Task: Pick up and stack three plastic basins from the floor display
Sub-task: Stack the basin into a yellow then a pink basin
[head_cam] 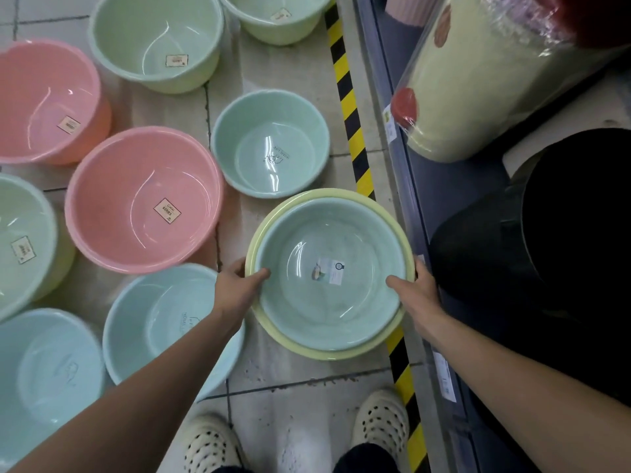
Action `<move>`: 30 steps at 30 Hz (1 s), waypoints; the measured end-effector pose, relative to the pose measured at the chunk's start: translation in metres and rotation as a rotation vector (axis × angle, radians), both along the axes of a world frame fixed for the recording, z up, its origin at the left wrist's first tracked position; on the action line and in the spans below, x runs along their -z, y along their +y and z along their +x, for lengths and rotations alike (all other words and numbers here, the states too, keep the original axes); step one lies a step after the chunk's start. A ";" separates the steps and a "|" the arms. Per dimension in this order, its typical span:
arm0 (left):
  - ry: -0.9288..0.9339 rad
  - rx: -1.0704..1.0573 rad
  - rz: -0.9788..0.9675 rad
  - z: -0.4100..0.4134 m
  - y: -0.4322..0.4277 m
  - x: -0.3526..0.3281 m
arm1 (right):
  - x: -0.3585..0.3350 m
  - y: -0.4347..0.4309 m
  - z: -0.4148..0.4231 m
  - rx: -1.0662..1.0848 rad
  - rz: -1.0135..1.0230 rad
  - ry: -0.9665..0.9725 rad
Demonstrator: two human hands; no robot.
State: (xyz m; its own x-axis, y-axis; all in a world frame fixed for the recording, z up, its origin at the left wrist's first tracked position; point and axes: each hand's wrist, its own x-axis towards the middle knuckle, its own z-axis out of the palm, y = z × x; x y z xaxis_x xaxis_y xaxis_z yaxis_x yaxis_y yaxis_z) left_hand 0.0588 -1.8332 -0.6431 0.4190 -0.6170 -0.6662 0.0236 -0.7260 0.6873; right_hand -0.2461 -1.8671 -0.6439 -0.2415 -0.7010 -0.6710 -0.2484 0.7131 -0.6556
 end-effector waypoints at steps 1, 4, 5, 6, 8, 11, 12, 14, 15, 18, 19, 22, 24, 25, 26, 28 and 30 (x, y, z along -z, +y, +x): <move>-0.003 -0.006 0.010 0.001 0.002 -0.001 | -0.002 0.001 0.001 -0.008 -0.003 -0.004; -0.027 -0.015 0.030 0.002 0.010 -0.005 | -0.006 0.002 0.005 -0.008 -0.008 -0.028; -0.032 -0.017 0.037 0.002 0.012 -0.005 | -0.006 0.003 0.006 -0.009 -0.007 -0.035; -0.036 -0.018 0.048 0.003 0.014 -0.005 | -0.006 0.003 0.006 -0.011 -0.002 -0.038; -0.038 -0.016 0.066 0.004 0.017 -0.001 | -0.004 0.003 0.006 -0.017 0.006 -0.047; -0.019 -0.033 0.073 0.000 0.017 0.008 | 0.005 0.005 0.005 -0.015 0.030 -0.058; -0.014 -0.038 0.069 -0.003 0.016 0.011 | 0.008 0.005 0.005 -0.016 0.034 -0.055; -0.003 -0.048 0.065 -0.006 0.016 0.019 | 0.014 0.005 0.005 -0.016 0.042 -0.055; 0.002 -0.055 0.065 -0.008 0.016 0.024 | 0.017 0.006 0.005 -0.011 0.045 -0.059; 0.012 -0.068 0.068 -0.012 0.018 0.038 | 0.029 0.009 0.001 0.014 0.050 -0.049; 0.022 -0.079 0.070 -0.015 0.019 0.042 | 0.033 0.011 0.001 0.020 0.047 -0.044; 0.043 -0.086 0.063 -0.021 0.024 0.053 | 0.049 0.017 -0.003 -0.005 0.040 0.005; 0.037 -0.048 0.047 -0.021 0.028 0.060 | 0.058 0.022 -0.006 -0.044 0.062 0.044; 0.039 -0.029 0.041 -0.020 0.029 0.063 | 0.061 0.024 -0.007 -0.065 0.074 0.057; 0.037 -0.016 0.038 -0.018 0.030 0.065 | 0.065 0.025 -0.008 -0.085 0.085 0.067; 0.032 0.001 0.031 -0.013 0.031 0.070 | 0.071 0.024 -0.007 -0.107 0.096 0.076; 0.049 0.006 0.022 -0.012 0.031 0.074 | 0.074 0.021 -0.007 -0.102 0.092 0.076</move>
State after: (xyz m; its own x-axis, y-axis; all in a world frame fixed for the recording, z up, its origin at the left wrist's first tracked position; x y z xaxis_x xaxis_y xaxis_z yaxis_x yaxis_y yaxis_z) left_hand 0.0472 -1.8023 -0.7172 0.3818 -0.6046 -0.6990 0.0526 -0.7409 0.6696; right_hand -0.2534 -1.8458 -0.7183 -0.2243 -0.6612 -0.7159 -0.3688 0.7375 -0.5657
